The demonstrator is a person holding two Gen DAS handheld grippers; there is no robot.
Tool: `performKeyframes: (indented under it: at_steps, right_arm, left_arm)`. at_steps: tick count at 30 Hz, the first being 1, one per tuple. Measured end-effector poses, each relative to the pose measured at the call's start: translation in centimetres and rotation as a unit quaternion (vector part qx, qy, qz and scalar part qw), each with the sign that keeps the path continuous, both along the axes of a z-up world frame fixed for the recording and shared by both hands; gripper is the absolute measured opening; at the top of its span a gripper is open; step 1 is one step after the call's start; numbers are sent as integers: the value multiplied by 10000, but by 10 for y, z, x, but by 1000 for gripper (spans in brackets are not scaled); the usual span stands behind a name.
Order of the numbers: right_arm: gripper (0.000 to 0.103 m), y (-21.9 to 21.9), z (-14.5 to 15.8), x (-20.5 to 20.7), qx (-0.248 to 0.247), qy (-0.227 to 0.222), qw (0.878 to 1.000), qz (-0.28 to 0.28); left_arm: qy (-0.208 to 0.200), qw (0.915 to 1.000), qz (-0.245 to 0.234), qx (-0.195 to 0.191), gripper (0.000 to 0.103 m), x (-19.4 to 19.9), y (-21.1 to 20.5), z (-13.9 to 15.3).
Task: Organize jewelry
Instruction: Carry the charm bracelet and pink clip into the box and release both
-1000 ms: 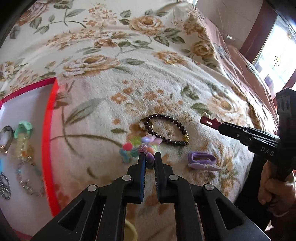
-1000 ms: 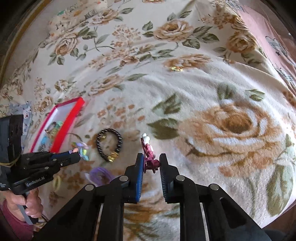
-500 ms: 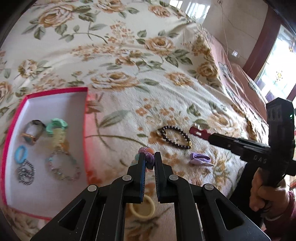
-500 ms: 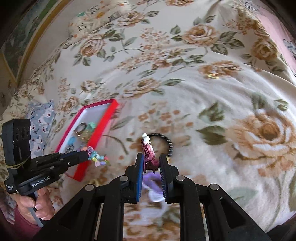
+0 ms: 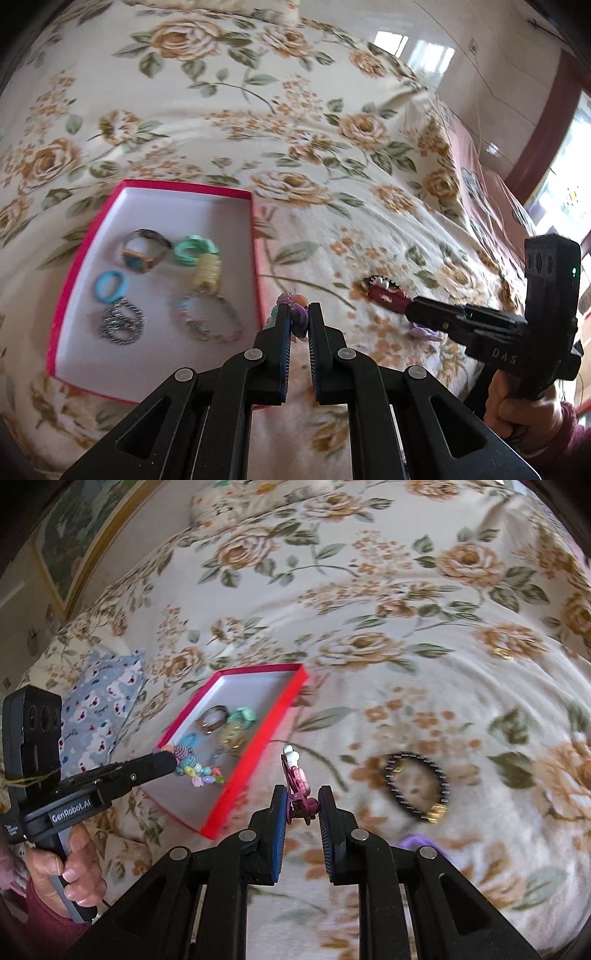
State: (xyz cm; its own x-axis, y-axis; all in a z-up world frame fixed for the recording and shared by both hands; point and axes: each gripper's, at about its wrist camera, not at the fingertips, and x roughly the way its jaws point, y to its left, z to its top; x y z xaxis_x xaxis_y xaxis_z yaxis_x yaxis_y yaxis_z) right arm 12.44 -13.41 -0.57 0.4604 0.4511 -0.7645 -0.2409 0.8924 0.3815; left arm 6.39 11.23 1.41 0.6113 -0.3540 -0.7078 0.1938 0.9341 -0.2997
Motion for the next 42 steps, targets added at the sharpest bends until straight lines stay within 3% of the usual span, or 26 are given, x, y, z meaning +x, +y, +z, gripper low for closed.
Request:
performKeyframes:
  at_steps: [10, 21, 35, 42]
  right_arm:
    - [17, 60, -4, 7, 79, 31, 9981, 609]
    - [17, 118, -21, 22, 96, 127, 9939, 1087]
    - [17, 145, -59, 54, -174, 429, 9926, 1123]
    - [17, 152, -69, 56, -341, 559, 9896, 1280]
  left_arm:
    - [22, 9992, 386, -65, 7, -10, 44, 2]
    - [267, 9974, 649, -143, 7, 3, 72, -17]
    - [719, 9921, 1017, -157, 7, 32, 97, -56]
    - [887, 9872, 1323, 86, 8, 41, 101, -70]
